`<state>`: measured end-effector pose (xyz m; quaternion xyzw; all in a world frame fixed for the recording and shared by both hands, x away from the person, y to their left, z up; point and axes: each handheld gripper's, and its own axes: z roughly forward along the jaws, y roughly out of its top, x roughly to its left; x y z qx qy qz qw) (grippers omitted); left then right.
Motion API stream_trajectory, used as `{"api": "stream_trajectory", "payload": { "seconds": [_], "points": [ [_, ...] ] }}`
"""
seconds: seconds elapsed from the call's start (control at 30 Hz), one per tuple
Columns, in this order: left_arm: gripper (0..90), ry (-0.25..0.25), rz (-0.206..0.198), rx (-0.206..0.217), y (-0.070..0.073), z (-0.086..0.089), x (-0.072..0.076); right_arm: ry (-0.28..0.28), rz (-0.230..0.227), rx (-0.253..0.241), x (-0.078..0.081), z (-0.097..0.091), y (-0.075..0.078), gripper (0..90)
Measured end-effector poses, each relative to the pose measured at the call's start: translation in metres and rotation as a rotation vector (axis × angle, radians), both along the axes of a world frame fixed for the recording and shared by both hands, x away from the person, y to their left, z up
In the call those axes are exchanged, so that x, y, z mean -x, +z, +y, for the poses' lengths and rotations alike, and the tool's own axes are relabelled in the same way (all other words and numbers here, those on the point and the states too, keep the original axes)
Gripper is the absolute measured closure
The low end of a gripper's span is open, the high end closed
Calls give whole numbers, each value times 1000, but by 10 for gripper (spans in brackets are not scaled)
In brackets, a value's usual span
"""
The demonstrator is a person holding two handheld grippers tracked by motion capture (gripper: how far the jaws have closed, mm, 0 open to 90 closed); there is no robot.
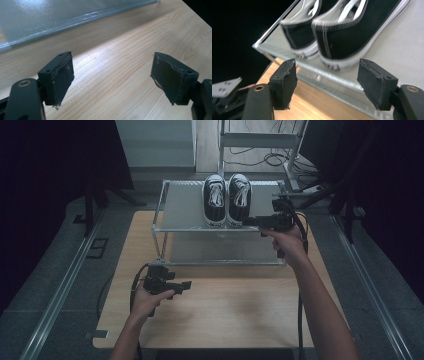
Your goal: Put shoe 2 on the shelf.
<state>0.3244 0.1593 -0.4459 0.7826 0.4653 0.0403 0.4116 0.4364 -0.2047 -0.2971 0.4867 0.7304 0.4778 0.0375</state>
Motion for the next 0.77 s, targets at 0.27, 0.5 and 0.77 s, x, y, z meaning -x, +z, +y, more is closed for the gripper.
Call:
{"api": "stream_trajectory", "payload": {
  "seconds": [0.27,0.5,0.77],
  "points": [
    [186,0,4,-4,-1,3,0,31,-28,-14,30,-15,-35,331],
    [186,1,3,-4,0,3,0,40,-43,-8,45,-24,-59,332],
    [186,6,2,-13,-2,3,-1,54,-87,4,49,-23,-59,320]
  ]
}}
